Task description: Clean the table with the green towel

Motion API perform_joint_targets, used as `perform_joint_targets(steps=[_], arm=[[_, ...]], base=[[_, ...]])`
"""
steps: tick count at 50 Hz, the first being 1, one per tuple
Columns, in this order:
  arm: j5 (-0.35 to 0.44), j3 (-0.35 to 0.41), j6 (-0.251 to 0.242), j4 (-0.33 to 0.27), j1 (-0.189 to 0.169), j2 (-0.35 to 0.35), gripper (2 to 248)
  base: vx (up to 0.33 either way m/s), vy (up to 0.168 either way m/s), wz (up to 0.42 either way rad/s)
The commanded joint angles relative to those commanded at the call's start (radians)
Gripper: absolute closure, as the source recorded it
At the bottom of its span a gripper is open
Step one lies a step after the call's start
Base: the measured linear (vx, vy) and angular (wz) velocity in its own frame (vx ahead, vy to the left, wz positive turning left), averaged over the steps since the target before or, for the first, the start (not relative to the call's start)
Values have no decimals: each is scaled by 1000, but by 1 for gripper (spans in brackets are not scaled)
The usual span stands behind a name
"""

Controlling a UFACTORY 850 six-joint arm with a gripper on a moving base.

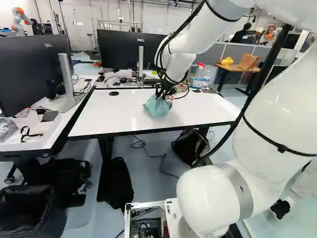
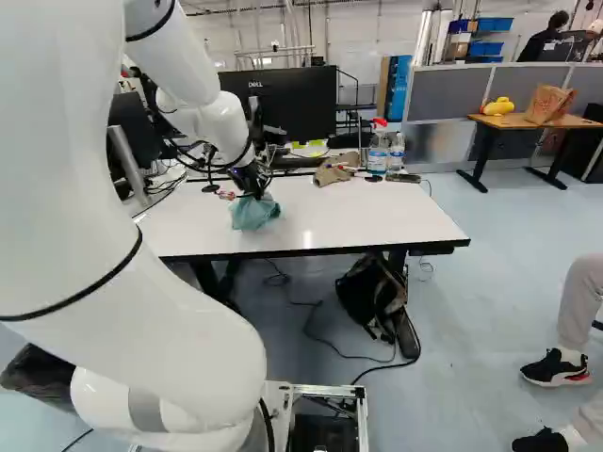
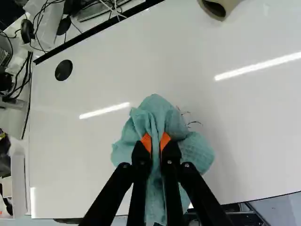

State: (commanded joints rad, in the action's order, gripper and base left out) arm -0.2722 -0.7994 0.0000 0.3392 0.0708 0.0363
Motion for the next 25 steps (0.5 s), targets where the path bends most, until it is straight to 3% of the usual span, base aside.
perform_joint_targets(steps=[25], arm=[[0,-76,0,0,-77,-76,209]], base=[[0,0,0]])
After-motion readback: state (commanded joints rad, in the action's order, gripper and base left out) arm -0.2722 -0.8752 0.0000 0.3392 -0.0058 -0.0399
